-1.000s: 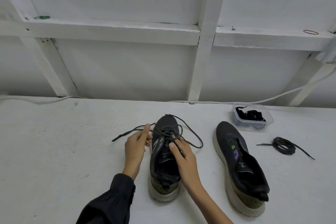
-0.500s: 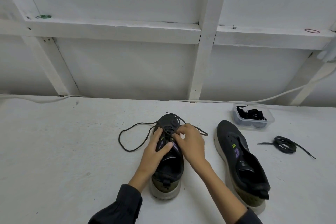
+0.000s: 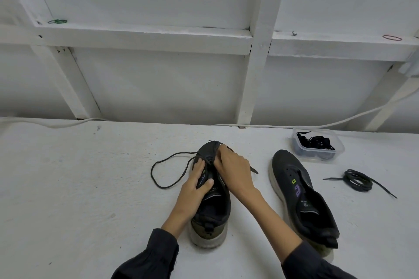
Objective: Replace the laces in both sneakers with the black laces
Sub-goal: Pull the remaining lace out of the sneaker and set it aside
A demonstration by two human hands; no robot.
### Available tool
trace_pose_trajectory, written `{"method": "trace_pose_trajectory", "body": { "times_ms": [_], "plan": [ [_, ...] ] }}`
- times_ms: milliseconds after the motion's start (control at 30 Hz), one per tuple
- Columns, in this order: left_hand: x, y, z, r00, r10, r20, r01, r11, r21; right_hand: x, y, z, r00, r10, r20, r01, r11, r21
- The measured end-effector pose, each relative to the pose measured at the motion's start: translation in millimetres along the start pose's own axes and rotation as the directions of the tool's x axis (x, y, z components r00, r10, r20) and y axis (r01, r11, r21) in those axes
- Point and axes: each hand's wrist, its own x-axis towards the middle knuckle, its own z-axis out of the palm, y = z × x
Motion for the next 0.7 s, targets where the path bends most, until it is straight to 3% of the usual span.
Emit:
{"method": "trace_pose_trajectory", "body": {
  "times_ms": [200, 533, 700],
  "plan": [
    [2, -2, 1, 1.0, -0.009, -0.002, 0.009, 1.0, -0.006, 0, 25, -10, 0.987, 0.03, 0.156, -0.094, 0.904, 0.417],
    [2, -3, 1, 1.0, -0.013, 0.006, 0.013, 1.0, 0.001, -1, 19, -10, 0.99, 0.097, 0.102, -0.123, 0.949, 0.29],
    [1, -2, 0, 1.0, -0.017, -0.003, 0.017, 1.0, -0.008, 3, 31, -9, 0.981, 0.06, 0.186, -0.147, 0.854, 0.499]
  ]
}}
